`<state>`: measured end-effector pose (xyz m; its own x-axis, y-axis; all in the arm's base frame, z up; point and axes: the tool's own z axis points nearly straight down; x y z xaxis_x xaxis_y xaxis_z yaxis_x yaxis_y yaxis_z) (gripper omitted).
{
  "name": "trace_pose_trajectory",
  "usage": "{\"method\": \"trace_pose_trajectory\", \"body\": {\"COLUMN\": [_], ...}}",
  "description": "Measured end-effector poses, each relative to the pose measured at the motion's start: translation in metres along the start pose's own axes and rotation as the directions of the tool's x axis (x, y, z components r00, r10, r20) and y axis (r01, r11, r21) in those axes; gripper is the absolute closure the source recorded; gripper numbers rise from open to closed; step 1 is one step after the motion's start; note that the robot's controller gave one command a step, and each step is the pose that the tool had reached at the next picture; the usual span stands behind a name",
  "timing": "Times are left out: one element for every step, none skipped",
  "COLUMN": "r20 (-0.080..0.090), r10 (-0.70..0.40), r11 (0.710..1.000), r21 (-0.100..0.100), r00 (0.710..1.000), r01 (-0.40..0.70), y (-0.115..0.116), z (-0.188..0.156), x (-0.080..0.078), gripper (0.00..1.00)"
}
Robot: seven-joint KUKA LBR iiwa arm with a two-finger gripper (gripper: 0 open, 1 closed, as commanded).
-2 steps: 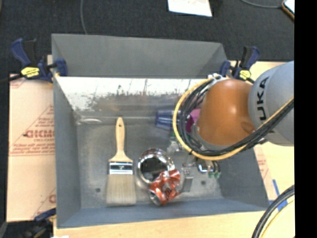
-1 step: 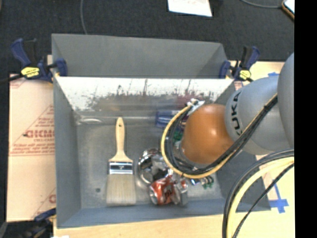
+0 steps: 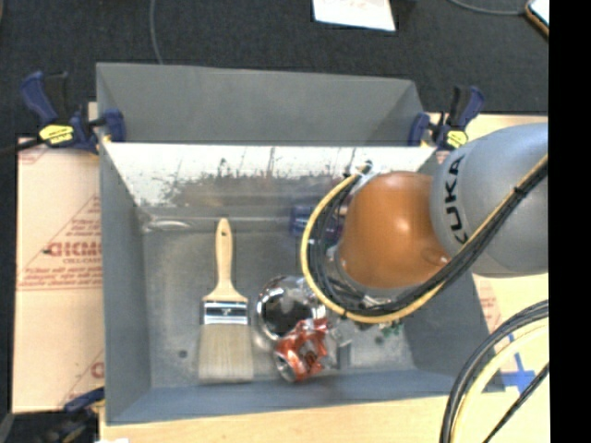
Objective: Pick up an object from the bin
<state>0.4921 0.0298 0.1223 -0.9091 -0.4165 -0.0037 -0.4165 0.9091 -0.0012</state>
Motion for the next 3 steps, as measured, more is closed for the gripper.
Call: {"method": "trace_pose_trajectory", "body": {"r20": [-0.006, 0.004, -0.002], "r10": [0.025, -0.341, 0.003], "r11": [1.0, 0.94, 1.0], "r21": [-0.002, 0.003, 0.0], "r00": [1.0, 0.94, 1.0], "r01": [-0.025, 0.341, -0.003], "y": [-0.0104, -0.0072, -0.0116], "z": [0.0449, 0.051, 0.0444], "x": [0.0078, 0.0097, 0.0071], "gripper": [0.0, 0.0, 1.0]}}
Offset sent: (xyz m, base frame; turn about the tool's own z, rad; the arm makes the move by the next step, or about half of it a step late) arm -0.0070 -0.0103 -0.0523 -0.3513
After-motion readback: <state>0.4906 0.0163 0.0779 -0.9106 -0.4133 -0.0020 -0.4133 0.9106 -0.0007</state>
